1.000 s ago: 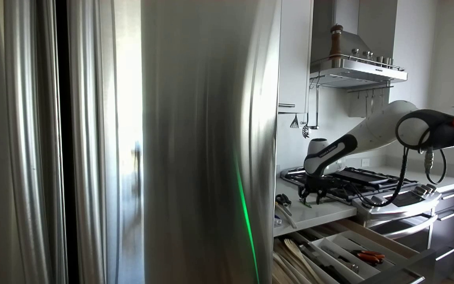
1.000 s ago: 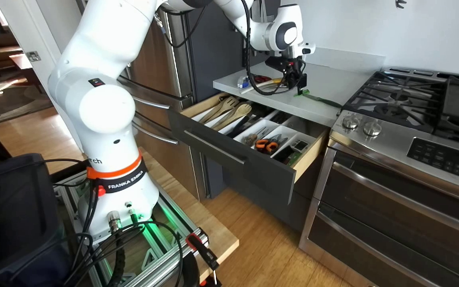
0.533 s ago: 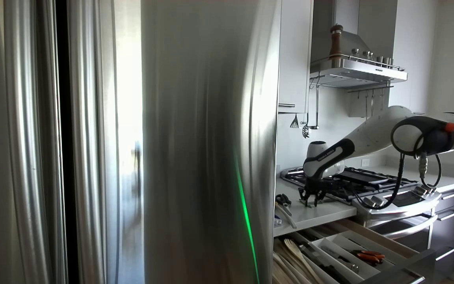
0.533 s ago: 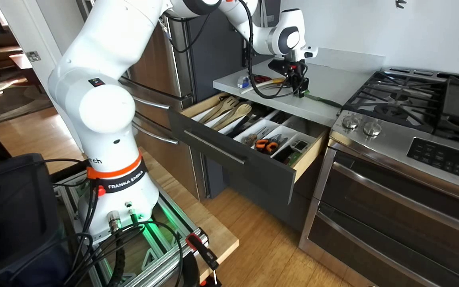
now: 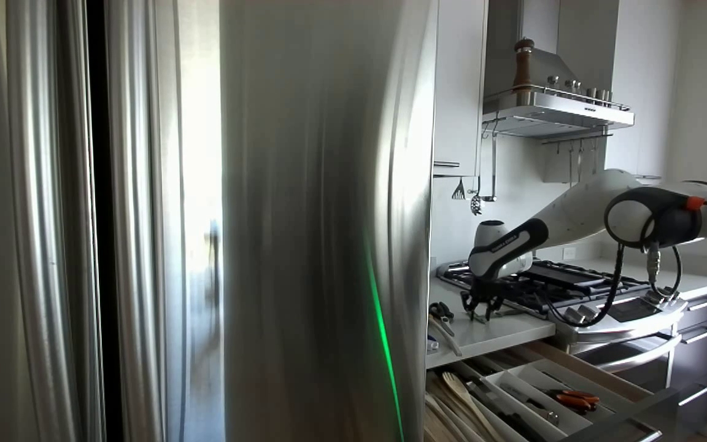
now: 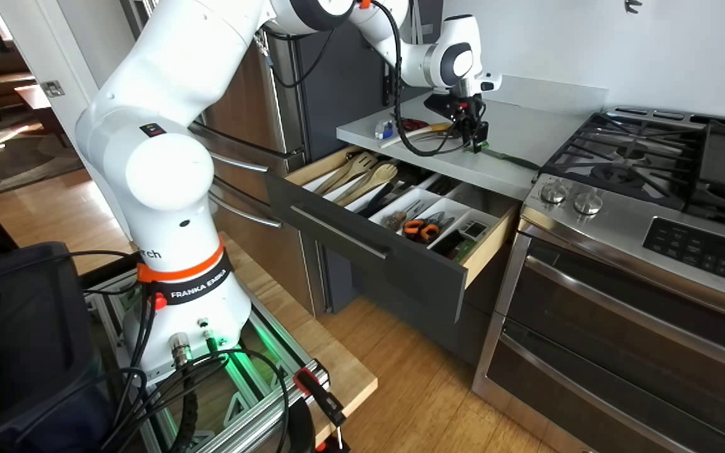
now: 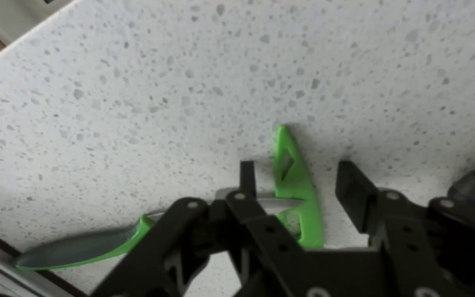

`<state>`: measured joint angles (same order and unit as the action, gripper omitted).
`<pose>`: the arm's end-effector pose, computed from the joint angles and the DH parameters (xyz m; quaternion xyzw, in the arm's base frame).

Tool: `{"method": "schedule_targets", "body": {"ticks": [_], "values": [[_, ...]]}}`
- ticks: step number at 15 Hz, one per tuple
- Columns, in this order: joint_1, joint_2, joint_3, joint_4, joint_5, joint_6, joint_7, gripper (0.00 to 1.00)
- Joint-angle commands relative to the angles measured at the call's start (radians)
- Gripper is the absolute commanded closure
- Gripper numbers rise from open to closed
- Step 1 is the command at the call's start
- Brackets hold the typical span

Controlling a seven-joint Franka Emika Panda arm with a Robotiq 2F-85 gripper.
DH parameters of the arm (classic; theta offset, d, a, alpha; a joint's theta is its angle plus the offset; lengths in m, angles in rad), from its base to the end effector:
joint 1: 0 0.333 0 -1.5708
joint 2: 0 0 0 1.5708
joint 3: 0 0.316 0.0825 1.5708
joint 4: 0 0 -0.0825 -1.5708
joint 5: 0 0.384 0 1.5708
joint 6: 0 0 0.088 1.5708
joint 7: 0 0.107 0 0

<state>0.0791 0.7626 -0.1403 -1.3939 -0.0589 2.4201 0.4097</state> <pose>0.7563 -0.0221 0.2846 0.9709 -0.1868 0.1437 0.0433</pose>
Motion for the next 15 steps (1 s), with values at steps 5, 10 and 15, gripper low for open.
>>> {"method": "schedule_targets", "body": {"ticks": [5, 10, 15], "values": [[0.016, 0.045, -0.002, 0.053, 0.001, -0.016, 0.017, 0.79], [0.022, 0.048, -0.006, 0.066, 0.000, -0.043, 0.026, 0.91], [0.024, 0.039, 0.005, 0.071, 0.006, -0.083, 0.020, 1.00]]}}
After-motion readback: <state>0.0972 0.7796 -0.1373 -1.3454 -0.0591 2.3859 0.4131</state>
